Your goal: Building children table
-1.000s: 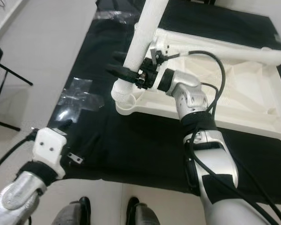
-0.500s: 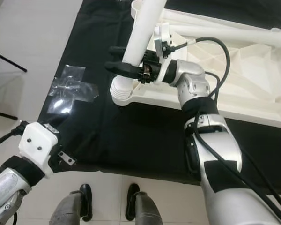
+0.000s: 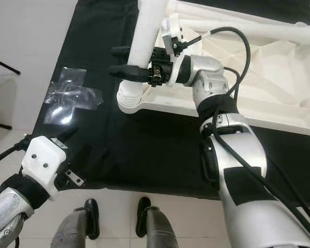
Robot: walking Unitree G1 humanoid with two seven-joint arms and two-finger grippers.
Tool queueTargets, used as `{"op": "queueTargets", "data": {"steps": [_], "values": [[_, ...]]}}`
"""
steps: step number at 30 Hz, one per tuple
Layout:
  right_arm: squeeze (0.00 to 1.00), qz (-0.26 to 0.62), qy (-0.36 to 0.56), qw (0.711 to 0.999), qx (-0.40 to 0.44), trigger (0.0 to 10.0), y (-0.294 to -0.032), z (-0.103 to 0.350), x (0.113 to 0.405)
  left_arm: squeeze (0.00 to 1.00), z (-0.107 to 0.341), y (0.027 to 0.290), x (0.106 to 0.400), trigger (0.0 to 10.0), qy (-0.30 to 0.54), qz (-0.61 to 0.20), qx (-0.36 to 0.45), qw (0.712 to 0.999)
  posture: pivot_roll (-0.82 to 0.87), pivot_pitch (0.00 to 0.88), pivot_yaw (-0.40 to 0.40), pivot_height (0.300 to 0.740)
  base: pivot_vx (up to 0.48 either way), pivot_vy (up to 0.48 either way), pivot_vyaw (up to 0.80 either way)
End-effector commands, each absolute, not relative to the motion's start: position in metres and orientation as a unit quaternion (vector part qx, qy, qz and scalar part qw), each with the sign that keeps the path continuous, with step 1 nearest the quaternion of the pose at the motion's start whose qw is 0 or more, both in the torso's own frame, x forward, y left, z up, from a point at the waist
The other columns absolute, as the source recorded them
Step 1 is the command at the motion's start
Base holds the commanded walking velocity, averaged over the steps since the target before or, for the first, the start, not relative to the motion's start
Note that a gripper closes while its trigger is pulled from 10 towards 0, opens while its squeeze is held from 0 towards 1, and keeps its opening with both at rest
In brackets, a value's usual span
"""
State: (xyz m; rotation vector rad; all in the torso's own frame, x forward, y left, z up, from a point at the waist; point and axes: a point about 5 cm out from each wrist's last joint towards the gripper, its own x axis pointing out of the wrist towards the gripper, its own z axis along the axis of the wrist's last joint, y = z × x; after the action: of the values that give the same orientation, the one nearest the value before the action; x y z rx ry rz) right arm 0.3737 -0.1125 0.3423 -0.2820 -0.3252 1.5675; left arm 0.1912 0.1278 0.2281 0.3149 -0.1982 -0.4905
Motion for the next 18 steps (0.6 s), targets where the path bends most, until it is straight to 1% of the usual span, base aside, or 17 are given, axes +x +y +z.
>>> {"op": "queueTargets", "data": {"steps": [1,3,6,13,18], "values": [[0.0,0.718,-0.06,0.678,-0.149,10.0,-0.109,0.308,0.376,0.0,0.227,0.125,0.185,10.0,-0.091,-0.254,0.151,0.951,0.23,0.518,-0.136,0.74,0.0,0.0,0.0],[0.0,0.722,-0.049,0.666,-0.181,10.0,-0.105,0.306,0.375,0.0,0.227,0.124,0.184,10.0,-0.09,-0.254,0.15,0.951,0.22,0.519,-0.136,0.74,0.0,0.0,0.0],[0.0,0.726,-0.045,0.654,-0.208,10.0,-0.101,0.307,0.374,0.0,0.227,0.123,0.184,10.0,-0.089,-0.255,0.151,0.951,0.22,0.522,-0.137,0.74,0.0,0.0,0.0],[0.0,0.727,-0.048,0.645,-0.231,10.0,-0.097,0.312,0.373,0.0,0.227,0.123,0.184,10.0,-0.085,-0.253,0.15,0.952,0.22,0.523,-0.138,0.74,0.0,0.0,0.0],[0.0,0.734,-0.042,0.631,-0.247,10.0,-0.094,0.312,0.37,0.0,0.227,0.122,0.184,10.0,-0.084,-0.252,0.149,0.953,0.22,0.522,-0.138,0.74,0.0,0.0,0.0]]}}
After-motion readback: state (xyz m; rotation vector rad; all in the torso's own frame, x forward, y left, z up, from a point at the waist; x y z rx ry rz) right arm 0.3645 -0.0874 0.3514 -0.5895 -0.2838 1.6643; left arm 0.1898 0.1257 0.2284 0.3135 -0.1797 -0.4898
